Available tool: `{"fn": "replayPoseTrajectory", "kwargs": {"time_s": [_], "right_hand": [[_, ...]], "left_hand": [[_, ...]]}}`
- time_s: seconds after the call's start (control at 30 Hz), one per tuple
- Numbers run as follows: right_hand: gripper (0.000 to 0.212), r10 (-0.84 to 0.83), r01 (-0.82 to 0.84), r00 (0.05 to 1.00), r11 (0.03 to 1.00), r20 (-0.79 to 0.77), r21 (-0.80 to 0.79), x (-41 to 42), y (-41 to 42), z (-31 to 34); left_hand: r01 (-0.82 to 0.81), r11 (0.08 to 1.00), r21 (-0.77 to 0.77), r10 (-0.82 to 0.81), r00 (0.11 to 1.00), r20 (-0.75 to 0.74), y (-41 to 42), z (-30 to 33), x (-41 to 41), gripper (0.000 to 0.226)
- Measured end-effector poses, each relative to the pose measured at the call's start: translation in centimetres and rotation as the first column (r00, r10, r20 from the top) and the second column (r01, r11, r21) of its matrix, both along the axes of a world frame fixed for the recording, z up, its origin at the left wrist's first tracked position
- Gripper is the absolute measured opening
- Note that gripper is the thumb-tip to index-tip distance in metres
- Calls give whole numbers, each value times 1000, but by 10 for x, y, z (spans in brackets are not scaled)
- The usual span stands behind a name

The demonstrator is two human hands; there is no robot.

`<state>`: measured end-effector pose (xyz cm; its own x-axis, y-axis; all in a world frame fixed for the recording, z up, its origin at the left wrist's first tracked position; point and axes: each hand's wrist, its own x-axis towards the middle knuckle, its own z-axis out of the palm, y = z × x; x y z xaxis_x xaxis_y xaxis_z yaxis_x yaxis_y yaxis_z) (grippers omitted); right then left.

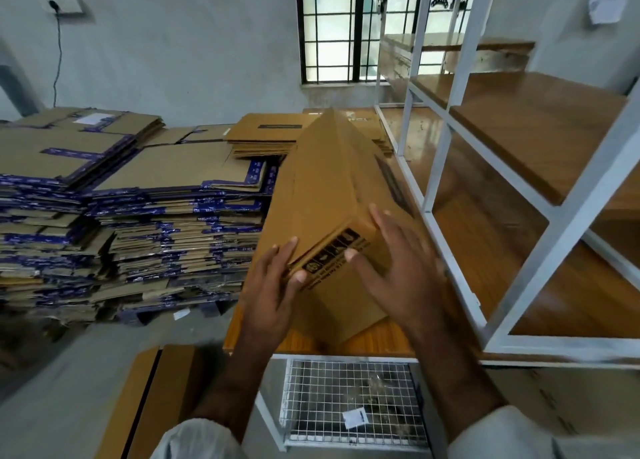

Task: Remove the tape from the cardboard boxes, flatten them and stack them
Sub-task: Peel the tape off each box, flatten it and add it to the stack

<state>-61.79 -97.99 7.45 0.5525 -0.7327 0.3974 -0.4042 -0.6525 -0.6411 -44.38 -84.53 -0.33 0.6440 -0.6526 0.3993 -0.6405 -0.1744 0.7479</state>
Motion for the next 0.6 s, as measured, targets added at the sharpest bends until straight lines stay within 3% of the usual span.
{"fn": "replayPoseTrajectory", "kwargs": {"time_s": [0.07, 0.13, 0.33, 0.4, 0.47, 0.53, 0.6], "right_hand": [[68, 4, -23, 996, 978, -92, -207, 13, 13, 10], [66, 17, -86, 979, 940, -205, -329, 29, 28, 9], [76, 112, -249, 936, 881, -334, -402, 60, 54, -12], [70, 117, -202, 966, 900, -232, -386, 48, 53, -14], [62, 55, -47, 998, 957, 19, -288, 29, 54, -18], [63, -104, 137, 953, 986, 286, -97, 9, 49, -25], [72, -263, 199, 882, 960, 391, 196, -4, 37, -39]], "left_hand": [[62, 981, -182, -96, 978, -184, 7, -16, -11, 55], [48, 967, -249, -123, 949, -292, 11, -29, -20, 51], [-40, 995, -91, 0, 913, -408, 36, -61, 3, 45], [-100, 994, -50, 67, 893, -445, 42, -59, 6, 42], [-178, 983, -39, 137, 863, -486, 44, -54, 8, 40], [-250, 968, -19, 206, 836, -509, 44, -49, 8, 50], [-289, 956, -42, 220, 808, -547, 43, -44, 6, 59]]}}
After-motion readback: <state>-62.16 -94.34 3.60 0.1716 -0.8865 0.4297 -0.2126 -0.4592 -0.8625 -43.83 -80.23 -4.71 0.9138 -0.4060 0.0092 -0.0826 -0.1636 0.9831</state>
